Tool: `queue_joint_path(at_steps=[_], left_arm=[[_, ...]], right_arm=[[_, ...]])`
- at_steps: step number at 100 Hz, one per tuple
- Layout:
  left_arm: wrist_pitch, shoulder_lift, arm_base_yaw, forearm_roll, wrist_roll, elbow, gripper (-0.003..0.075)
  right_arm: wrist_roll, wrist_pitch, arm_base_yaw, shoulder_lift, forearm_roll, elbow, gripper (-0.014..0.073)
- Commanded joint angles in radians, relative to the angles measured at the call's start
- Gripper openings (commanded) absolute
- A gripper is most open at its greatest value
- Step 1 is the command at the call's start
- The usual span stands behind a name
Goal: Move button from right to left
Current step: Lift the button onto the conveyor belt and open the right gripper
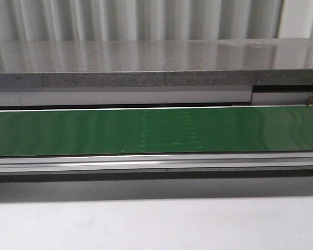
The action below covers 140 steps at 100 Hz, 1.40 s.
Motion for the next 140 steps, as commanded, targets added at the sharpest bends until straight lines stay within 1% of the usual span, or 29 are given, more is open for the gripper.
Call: queue_joint_path(at_steps=[1,17,41,48,53,62,86,111,123,134,140], left_arm=[[-0.079,-0.035,0.002,-0.006,-0.006,0.023,-0.0020],[-0.079,-0.035,0.002,-0.006,-0.006,0.023,-0.0020],[-0.079,-0.035,0.002,-0.006,-0.006,0.023,-0.0020],[-0.079,-0.035,0.002,-0.006,-0.006,0.023,-0.0020],[-0.079,-0.035,0.002,-0.006,-0.006,0.023,-0.0020],[-0.079,-0.035,0.002,-0.006,-0.006,0.023,-0.0020],[-0.079,-0.035,0.002,-0.006,-0.006,0.023,-0.0020],[-0.079,-0.035,0.002,-0.006,-0.006,0.023,-0.0020],[-0.079,-0.035,0.002,-0.006,-0.006,0.023,-0.0020],[-0.079,-0.035,0.002,-0.006,-0.006,0.023,-0.0020],[-0.079,-0.035,0.002,-0.006,-0.006,0.023,-0.0020]], right_arm=[[-0.010,-0.035,0.005,-0.048,0.021,-0.021,0.0655],[-0.034,-0.091,0.053,-0.084,0.022,-0.021,0.0655],[-0.070,-0.152,0.142,-0.243,0.022,-0.017,0.0655],[-0.095,-0.195,0.167,-0.310,0.022,0.013,0.0655],[-0.100,-0.241,0.183,-0.364,0.022,0.050,0.0655],[-0.101,-0.284,0.203,-0.473,0.024,0.132,0.0655],[-0.101,-0.284,0.212,-0.785,0.050,0.325,0.0655],[-0.100,-0.262,0.212,-1.065,0.050,0.451,0.0655],[-0.100,-0.235,0.212,-1.148,0.050,0.492,0.0655],[-0.100,-0.207,0.211,-1.185,0.050,0.504,0.0652],[-0.100,-0.212,0.211,-1.189,0.050,0.504,0.0624]])
